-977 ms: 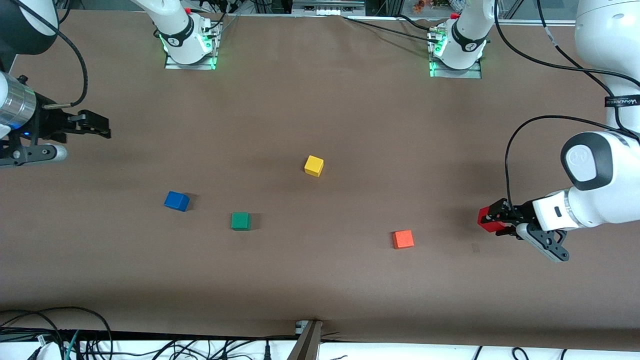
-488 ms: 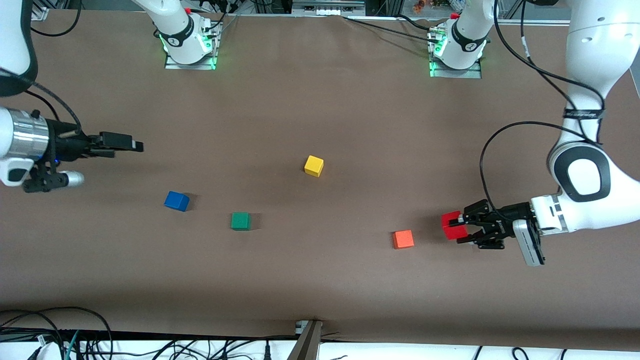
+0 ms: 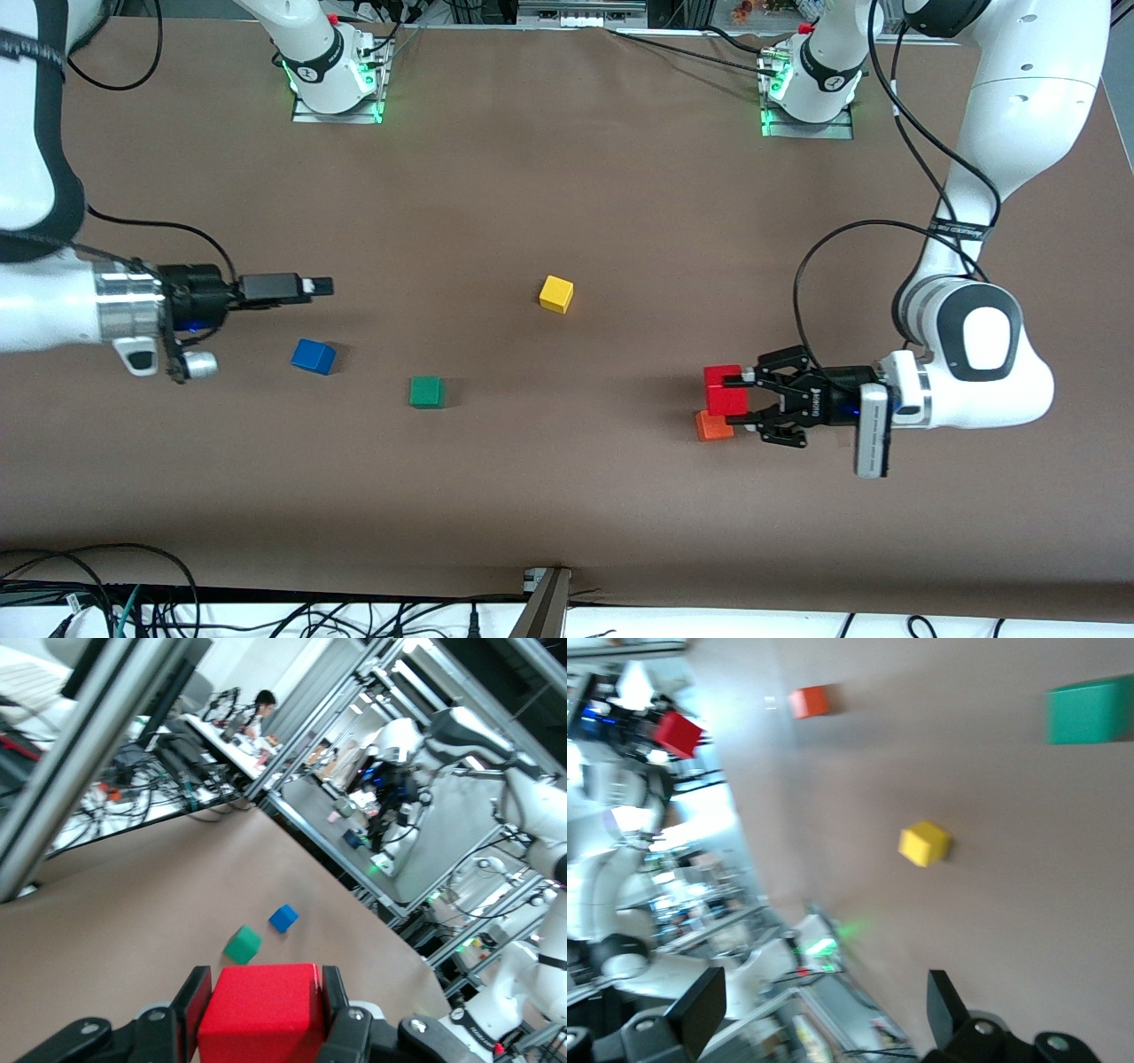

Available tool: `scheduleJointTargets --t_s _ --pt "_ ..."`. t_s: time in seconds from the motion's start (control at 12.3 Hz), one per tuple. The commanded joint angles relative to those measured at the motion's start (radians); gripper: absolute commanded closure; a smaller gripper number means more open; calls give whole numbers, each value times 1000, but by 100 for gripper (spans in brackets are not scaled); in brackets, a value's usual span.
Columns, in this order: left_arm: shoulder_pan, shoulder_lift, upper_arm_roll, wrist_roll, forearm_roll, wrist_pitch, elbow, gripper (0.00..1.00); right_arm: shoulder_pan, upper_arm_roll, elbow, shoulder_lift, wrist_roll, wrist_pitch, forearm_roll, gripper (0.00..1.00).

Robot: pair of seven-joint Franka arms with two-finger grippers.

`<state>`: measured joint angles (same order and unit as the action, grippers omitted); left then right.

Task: Pass red block to right arm, stack on blue
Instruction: 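Lift the red cube with the left gripper while the right gripper approaches, then bring the red cube toward the right gripper and grasp it there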

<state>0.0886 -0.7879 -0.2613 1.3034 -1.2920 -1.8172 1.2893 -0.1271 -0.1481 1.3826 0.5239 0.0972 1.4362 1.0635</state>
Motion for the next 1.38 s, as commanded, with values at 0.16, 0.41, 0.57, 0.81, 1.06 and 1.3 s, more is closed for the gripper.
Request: scheduleJointTargets --t_s 0.16,0.41,0.57,0.81,1.06,1.3 --pt "-39 -54 -59 173 -108 21 -51 100 -118 4 27 53 -74 151 303 0" --pt "-128 -56 -67 221 -246 21 -45 100 -235 4 88 51 -91 333 435 0" --pt "-167 -56 -67 215 -300 13 -48 100 -310 4 84 45 -164 452 451 0" --pt "-194 -56 -67 205 -345 7 -47 100 -350 4 79 10 -287 518 449 0" --pt "-202 -56 -67 185 -357 -8 -45 100 -368 4 81 -10 -367 538 447 0" --pt "-202 -56 -65 160 -356 -8 -45 100 -396 5 81 -10 -407 593 446 0"
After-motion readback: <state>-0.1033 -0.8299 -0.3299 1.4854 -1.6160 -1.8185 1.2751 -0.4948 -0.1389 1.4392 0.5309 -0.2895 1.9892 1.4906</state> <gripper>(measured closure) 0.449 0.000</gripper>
